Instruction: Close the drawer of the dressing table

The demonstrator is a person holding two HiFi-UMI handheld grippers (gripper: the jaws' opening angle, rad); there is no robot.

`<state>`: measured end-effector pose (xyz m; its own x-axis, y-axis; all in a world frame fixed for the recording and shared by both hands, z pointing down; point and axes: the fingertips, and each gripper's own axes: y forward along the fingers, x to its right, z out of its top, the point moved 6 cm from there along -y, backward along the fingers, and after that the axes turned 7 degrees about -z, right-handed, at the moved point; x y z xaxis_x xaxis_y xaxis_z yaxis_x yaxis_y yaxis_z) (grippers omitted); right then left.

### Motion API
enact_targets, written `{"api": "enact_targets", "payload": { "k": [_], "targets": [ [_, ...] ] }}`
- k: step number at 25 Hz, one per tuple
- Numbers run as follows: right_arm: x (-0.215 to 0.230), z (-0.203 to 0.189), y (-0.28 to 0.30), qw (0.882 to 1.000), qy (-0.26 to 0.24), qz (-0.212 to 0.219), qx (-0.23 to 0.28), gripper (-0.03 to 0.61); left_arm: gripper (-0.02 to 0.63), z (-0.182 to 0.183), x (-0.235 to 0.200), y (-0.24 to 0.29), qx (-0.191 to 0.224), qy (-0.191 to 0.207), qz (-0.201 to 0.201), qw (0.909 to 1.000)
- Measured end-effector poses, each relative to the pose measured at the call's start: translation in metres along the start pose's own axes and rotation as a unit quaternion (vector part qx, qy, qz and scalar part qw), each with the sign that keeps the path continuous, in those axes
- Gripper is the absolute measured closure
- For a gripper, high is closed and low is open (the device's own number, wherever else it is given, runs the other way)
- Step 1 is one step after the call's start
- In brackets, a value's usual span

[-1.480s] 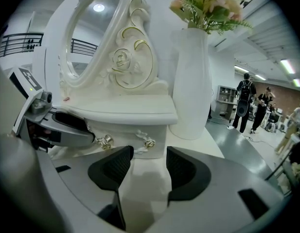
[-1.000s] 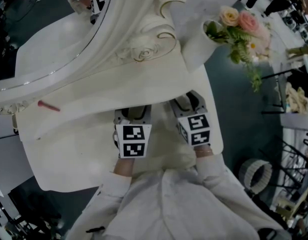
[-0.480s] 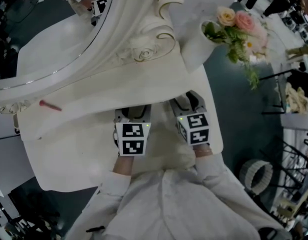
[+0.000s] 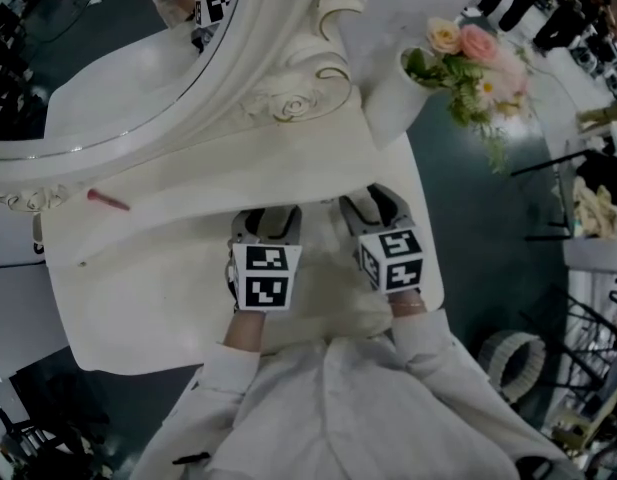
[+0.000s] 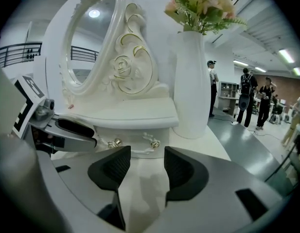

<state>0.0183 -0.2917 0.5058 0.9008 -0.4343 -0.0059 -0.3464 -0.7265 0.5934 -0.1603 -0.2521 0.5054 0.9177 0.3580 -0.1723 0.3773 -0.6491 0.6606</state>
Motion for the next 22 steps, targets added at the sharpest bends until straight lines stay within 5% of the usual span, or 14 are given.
{"api": "enact_targets", "payload": {
  "k": [16, 19, 22],
  "targets": [
    [-0.001, 0.008, -0.059, 0.993, 0.045, 0.104, 0.039, 0.407, 0.392, 0.003, 0.051, -0.044, 0.039, -0.019, -0.023, 0.9988],
    [-0.005, 0.01, -0.075, 0.991, 0.043, 0.115, 0.048, 0.474, 0.543, 0.005, 0.061, -0.06, 0.059, -0.014, -0.007, 0.9981],
    [-0.013, 0.014, -0.083, 0.99, 0.029, 0.127, 0.055, 0.502, 0.565, 0.011, 0.065, -0.072, 0.074, -0.006, -0.005, 0.9972]
  ]
}}
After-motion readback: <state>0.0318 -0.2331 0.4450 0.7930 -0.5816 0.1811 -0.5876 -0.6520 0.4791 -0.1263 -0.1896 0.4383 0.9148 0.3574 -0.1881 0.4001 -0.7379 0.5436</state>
